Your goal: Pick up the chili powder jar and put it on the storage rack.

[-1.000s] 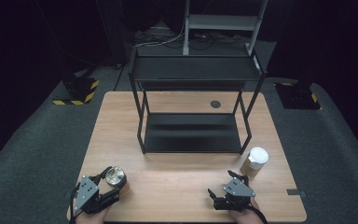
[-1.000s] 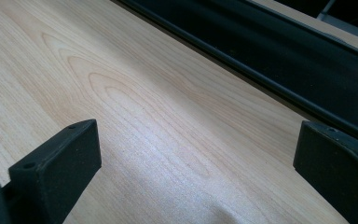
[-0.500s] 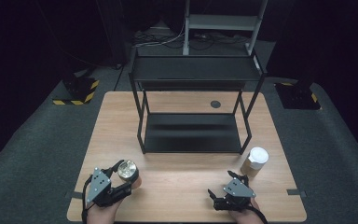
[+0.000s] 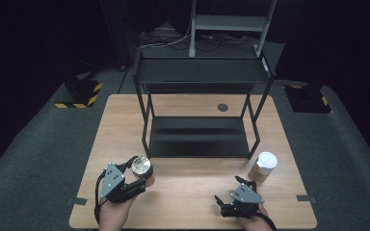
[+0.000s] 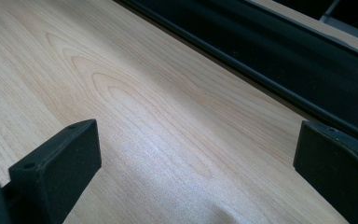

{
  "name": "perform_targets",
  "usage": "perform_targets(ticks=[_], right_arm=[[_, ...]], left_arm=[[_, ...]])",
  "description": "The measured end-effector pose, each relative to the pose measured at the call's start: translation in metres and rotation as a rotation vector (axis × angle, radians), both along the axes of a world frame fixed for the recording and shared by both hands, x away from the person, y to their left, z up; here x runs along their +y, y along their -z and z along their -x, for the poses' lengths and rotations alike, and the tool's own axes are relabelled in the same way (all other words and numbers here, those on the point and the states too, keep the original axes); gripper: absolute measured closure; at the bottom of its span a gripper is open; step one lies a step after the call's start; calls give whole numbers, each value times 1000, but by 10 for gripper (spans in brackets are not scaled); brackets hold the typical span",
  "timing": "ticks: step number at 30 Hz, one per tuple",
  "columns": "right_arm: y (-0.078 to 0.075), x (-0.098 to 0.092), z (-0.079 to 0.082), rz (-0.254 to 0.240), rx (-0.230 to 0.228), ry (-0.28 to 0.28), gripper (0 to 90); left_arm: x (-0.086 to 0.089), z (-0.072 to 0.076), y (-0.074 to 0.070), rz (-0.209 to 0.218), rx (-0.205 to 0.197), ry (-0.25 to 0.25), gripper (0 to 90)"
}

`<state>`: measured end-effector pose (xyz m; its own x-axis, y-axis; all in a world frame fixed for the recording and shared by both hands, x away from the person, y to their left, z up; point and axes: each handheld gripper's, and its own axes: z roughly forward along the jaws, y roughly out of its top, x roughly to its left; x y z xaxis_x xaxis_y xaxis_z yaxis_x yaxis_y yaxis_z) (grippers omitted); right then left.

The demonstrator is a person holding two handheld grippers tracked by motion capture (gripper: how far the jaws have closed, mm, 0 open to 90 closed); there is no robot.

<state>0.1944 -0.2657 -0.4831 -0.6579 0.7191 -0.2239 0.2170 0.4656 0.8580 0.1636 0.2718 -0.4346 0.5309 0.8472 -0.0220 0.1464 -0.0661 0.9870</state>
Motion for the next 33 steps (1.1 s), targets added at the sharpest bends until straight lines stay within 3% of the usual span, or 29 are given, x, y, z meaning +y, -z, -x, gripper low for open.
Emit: perform_targets(ticks=[33], right_arm=[[0, -2, -1, -7, 1, -7, 0]], left_arm=[[-22, -43, -48, 76, -51, 68, 347]])
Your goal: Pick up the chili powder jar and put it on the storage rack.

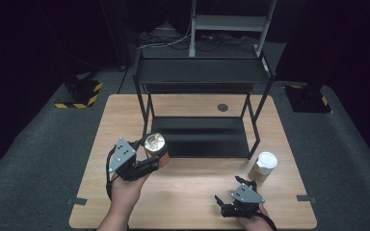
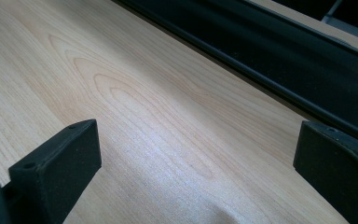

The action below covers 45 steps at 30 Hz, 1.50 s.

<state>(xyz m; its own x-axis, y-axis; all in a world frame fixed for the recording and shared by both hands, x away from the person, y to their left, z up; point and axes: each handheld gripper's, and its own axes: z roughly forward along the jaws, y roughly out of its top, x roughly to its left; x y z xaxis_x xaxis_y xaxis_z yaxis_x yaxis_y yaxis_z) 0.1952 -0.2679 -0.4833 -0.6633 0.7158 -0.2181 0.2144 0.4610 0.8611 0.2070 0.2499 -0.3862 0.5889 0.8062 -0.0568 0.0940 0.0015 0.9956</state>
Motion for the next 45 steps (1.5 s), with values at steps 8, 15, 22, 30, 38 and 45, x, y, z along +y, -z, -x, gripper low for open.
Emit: perform_targets(ticks=[8, 15, 22, 30, 38, 45], right_arm=[[0, -1, 0, -4, 2, -1, 0], [0, -1, 0, -6, 2, -2, 0], [0, -2, -1, -10, 4, -3, 0], [0, -3, -1, -16, 5, -4, 0], [0, -3, -1, -17, 6, -6, 0], [1, -3, -1, -12, 1, -9, 0]], left_arm=[[-5, -8, -18, -20, -26, 9, 347], [-8, -15, -25, -7, -28, 14, 347], [-13, -22, -34, 0, -41, 20, 347], [-17, -31, -47, 6, -60, 34, 347], [-23, -39, -62, 3, -84, 35, 347], [-28, -47, -74, 20, -109, 36, 347]])
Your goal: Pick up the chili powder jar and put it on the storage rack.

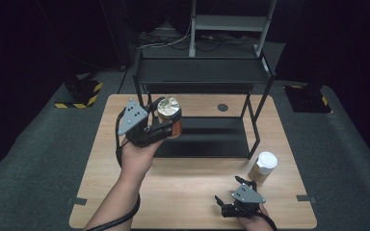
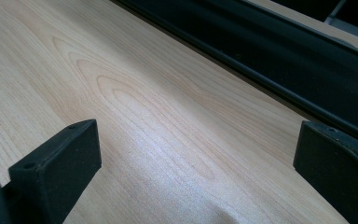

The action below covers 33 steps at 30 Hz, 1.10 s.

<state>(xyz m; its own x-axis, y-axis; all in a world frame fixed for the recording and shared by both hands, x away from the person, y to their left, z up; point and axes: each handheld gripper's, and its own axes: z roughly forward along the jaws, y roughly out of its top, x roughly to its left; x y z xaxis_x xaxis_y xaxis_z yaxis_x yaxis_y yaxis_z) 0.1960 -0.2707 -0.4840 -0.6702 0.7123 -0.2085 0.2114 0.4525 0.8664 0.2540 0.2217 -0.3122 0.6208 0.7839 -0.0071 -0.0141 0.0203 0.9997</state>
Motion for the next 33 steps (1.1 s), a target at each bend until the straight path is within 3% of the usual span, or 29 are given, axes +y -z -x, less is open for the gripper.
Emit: perform_targets(ticks=[13, 18, 24, 33], right_arm=[[0, -2, -1, -6, 4, -5, 0], [0, -2, -1, -6, 4, -5, 0], [0, -2, -1, -12, 6, -3, 0], [0, -3, -1, -17, 8, -3, 0]], left_arm=[[-6, -14, -28, 2, -43, -17, 347], [-6, -19, -35, 21, -50, -18, 347], [-8, -28, -49, 28, -74, -45, 347], [-18, -41, -65, -6, -103, -89, 347]])
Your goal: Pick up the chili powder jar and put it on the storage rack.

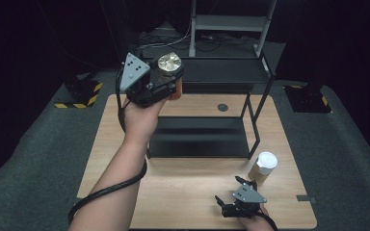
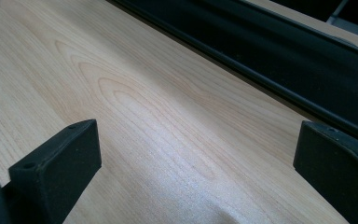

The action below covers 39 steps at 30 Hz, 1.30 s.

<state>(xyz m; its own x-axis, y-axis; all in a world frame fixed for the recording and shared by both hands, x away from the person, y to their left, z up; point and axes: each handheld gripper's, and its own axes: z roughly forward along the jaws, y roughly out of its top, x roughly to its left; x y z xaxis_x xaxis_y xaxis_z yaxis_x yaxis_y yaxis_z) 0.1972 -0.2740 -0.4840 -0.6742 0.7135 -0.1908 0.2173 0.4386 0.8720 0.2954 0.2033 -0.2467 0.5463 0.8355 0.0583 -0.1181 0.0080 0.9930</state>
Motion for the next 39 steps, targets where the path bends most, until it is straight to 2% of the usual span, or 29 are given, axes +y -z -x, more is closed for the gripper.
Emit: perform_targets(ticks=[5, 17, 21, 33, 39], right_arm=[[0, -1, 0, -5, 1, 1, 0], [0, -2, -1, -8, 1, -4, 0], [1, -2, -1, -9, 1, -5, 0], [1, -4, -1, -21, 2, -5, 0], [2, -4, 0, -20, -4, -7, 0]], left_arm=[[-3, -12, -3, 13, -1, -1, 347], [-19, -32, -9, -8, 0, -33, 347], [-23, -42, -10, 10, -3, -36, 347], [-29, -59, -7, 31, 14, -71, 347], [-32, -67, -3, 26, 23, -107, 347]])
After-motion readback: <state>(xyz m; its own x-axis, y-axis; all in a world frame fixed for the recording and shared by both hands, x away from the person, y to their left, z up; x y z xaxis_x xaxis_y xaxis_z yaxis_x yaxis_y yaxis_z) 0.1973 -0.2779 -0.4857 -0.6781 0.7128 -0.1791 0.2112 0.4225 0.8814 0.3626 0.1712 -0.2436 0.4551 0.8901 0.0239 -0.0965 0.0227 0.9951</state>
